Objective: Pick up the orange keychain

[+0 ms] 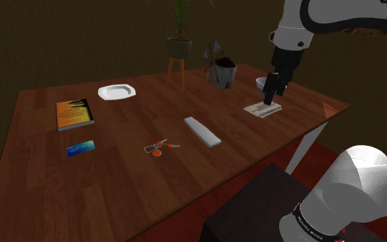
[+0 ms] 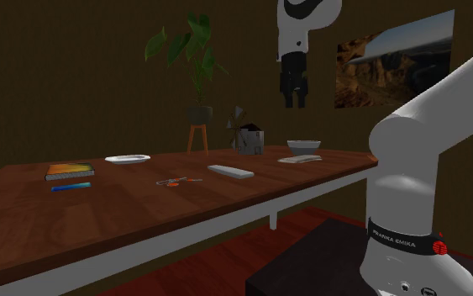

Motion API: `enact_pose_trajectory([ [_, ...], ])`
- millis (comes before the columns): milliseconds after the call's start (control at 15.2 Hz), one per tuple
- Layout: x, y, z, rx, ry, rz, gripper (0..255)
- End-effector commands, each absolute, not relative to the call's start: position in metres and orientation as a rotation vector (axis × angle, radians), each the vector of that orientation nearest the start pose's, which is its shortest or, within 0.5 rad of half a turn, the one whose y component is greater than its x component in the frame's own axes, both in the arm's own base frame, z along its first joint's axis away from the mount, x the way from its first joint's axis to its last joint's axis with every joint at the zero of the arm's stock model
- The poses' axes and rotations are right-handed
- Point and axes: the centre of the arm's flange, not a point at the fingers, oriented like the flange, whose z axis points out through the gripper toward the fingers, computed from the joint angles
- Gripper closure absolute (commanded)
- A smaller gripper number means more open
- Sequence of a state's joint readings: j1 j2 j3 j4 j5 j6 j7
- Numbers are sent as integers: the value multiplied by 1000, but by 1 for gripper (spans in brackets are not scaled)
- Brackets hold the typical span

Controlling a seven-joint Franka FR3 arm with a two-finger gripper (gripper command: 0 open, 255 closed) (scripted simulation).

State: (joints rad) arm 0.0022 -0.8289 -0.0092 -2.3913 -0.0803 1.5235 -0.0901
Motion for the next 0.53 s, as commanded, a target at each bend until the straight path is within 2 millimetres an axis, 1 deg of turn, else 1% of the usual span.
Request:
enact_pose_trajectory([
  [0, 290, -12, 583, -3210, -135, 68, 0],
  [462, 316, 63, 541, -3198, 19, 54, 0],
])
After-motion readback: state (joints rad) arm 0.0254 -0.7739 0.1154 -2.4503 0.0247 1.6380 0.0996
